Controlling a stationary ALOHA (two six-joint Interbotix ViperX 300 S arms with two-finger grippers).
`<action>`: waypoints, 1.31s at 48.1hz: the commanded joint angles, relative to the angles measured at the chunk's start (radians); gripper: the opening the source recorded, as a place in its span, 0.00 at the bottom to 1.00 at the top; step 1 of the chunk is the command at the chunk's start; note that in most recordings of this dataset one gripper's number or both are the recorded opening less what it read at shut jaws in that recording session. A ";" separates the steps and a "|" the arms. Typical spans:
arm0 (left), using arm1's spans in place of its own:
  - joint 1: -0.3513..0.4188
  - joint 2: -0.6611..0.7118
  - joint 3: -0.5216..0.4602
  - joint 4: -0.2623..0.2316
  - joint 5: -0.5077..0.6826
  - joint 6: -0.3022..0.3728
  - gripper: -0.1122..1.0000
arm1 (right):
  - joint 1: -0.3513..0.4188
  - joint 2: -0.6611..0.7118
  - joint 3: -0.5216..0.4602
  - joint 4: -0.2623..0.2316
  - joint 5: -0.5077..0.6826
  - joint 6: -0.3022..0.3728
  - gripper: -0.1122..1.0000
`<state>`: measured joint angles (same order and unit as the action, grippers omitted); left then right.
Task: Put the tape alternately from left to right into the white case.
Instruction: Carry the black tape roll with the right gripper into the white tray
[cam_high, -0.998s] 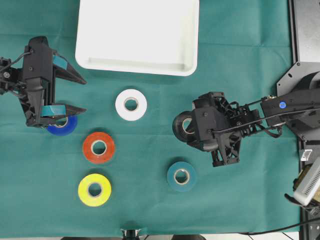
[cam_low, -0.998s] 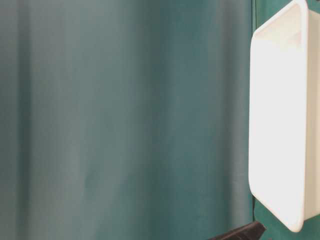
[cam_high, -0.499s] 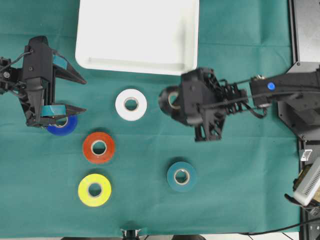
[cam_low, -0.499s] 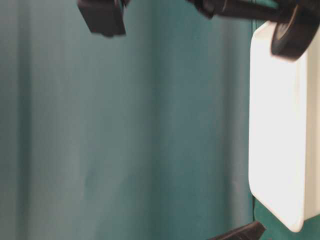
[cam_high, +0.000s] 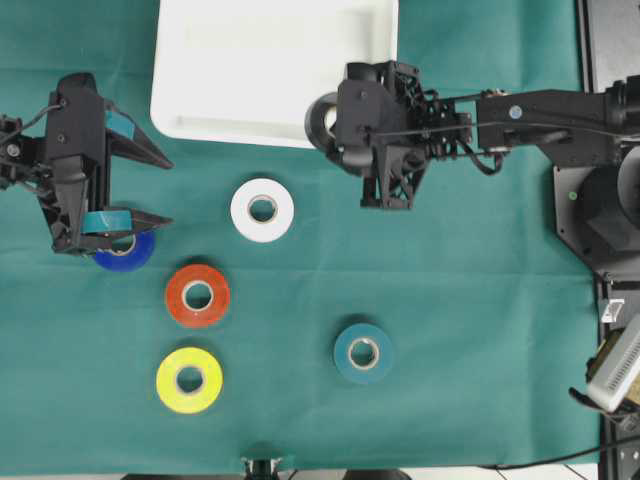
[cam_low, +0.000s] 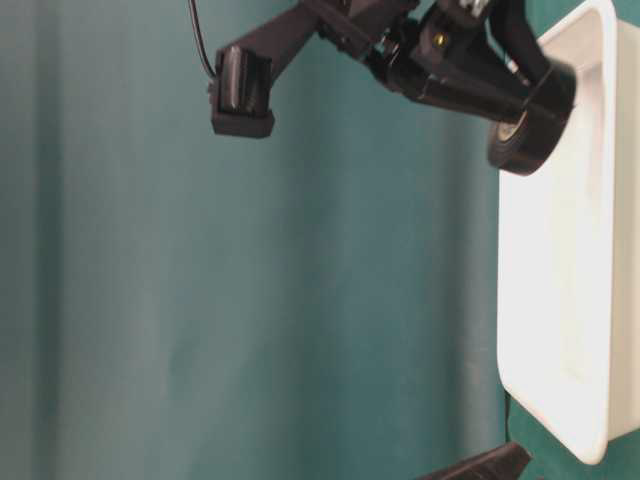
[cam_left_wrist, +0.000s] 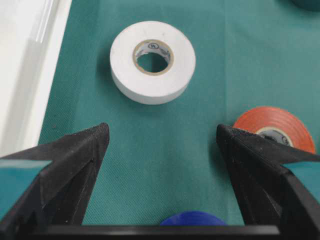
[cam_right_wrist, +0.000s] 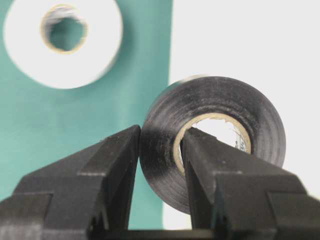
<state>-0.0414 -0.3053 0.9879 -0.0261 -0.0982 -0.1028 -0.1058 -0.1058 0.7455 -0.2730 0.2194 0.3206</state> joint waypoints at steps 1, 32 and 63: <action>-0.003 -0.008 -0.014 -0.002 -0.005 0.002 0.96 | -0.032 -0.006 -0.031 -0.023 -0.003 -0.002 0.11; -0.003 -0.008 -0.014 -0.002 -0.005 0.002 0.96 | -0.097 0.028 -0.034 -0.048 -0.003 -0.002 0.11; -0.003 -0.008 -0.014 -0.002 -0.003 0.002 0.96 | -0.097 0.028 -0.025 -0.049 -0.002 0.000 0.56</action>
<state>-0.0414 -0.3053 0.9879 -0.0261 -0.0982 -0.1028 -0.2025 -0.0660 0.7332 -0.3191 0.2209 0.3191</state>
